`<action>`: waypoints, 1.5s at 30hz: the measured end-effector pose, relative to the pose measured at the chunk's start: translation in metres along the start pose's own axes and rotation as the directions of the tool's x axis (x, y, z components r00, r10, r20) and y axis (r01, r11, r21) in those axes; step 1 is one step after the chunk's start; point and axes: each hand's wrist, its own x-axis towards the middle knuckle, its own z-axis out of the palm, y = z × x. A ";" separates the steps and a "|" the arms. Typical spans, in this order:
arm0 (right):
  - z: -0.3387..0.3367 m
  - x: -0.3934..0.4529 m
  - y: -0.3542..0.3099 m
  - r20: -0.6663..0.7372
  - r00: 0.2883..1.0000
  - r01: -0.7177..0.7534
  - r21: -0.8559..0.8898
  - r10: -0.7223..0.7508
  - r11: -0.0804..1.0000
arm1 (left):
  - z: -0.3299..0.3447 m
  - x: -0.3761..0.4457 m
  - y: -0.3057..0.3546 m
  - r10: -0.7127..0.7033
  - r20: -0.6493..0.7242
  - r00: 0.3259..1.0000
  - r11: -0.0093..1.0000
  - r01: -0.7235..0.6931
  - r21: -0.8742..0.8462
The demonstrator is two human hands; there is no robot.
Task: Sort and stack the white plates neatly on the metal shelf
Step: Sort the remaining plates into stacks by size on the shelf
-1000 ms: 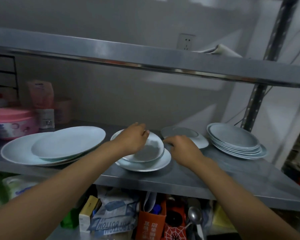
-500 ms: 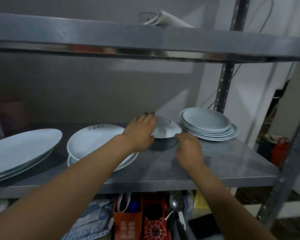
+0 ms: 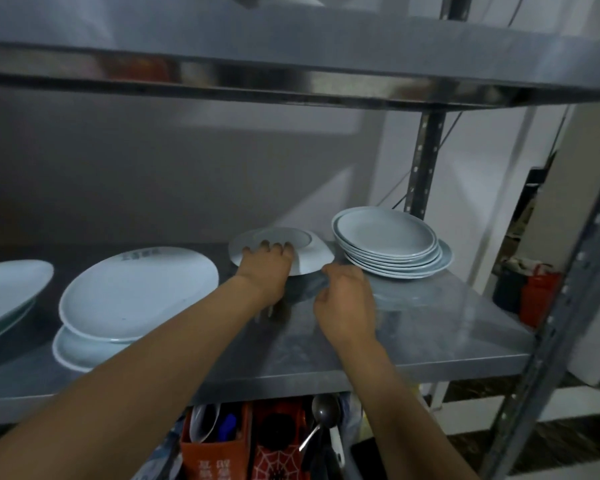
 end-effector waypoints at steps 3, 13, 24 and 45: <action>-0.001 0.001 0.001 -0.006 1.000 0.003 0.035 -0.003 0.999 | 0.004 0.007 0.003 -0.017 0.013 1.000 1.000 0.017 -0.007; 0.002 0.001 0.006 -0.050 0.998 0.052 0.059 -0.050 0.997 | -0.004 0.008 -0.001 -0.075 -0.072 0.995 0.994 0.080 0.069; -0.002 -0.002 0.004 -0.052 0.997 0.059 0.043 -0.057 0.997 | -0.028 -0.002 -0.017 -0.113 -0.395 0.912 0.979 0.170 0.114; -0.005 -0.004 -0.011 0.051 0.986 0.159 -0.015 -0.158 0.987 | -0.081 -0.085 -0.080 -0.219 -0.524 0.823 0.974 0.156 -0.162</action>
